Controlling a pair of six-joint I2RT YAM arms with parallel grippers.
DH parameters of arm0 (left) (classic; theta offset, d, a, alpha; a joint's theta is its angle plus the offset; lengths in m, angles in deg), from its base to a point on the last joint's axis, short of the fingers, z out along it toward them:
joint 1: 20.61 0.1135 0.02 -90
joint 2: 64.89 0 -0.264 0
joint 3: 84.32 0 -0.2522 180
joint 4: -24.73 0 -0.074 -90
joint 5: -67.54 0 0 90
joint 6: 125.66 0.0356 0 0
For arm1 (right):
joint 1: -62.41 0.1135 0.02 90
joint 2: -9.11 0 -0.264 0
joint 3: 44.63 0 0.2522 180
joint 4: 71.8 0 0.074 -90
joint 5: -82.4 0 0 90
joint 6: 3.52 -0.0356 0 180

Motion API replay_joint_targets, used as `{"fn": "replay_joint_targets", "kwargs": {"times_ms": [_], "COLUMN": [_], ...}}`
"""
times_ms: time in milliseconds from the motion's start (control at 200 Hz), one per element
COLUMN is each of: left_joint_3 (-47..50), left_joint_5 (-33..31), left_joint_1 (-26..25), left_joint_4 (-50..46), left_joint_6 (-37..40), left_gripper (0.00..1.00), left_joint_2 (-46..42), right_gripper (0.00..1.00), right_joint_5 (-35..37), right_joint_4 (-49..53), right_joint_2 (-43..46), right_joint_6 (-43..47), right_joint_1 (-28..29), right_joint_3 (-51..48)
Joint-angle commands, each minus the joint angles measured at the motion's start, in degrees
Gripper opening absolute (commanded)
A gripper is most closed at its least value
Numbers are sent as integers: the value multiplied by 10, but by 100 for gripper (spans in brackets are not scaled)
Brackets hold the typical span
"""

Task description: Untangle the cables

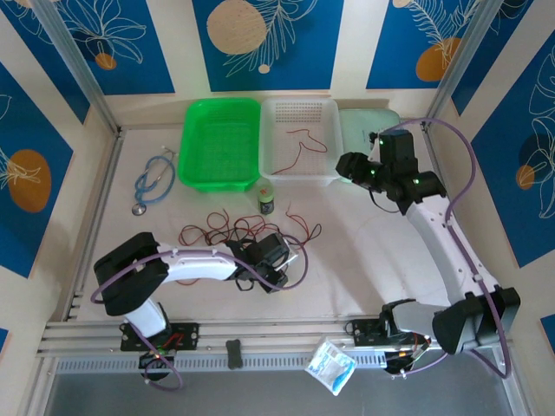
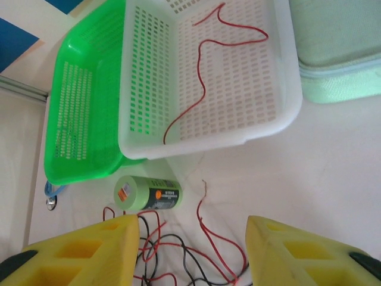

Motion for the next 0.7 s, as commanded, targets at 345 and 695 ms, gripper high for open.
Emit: {"fn": "replay_joint_targets", "kwargs": {"times_ms": [345,695], "left_joint_3": [-155,-334], "left_joint_5": [-4,-52], "left_joint_1": [-19,-19], "left_joint_4": [-130,-265], "left_joint_6": [32,65], "left_gripper": [0,0], "left_joint_2": [-103,-146], "right_gripper": [50,47], "right_joint_5": [-49,-71], "right_joint_4": [1,-91], "right_joint_2": [120,165], "right_joint_6": [-66,-177], "right_joint_1": [1,42], "right_joint_3": [-156,-296]}}
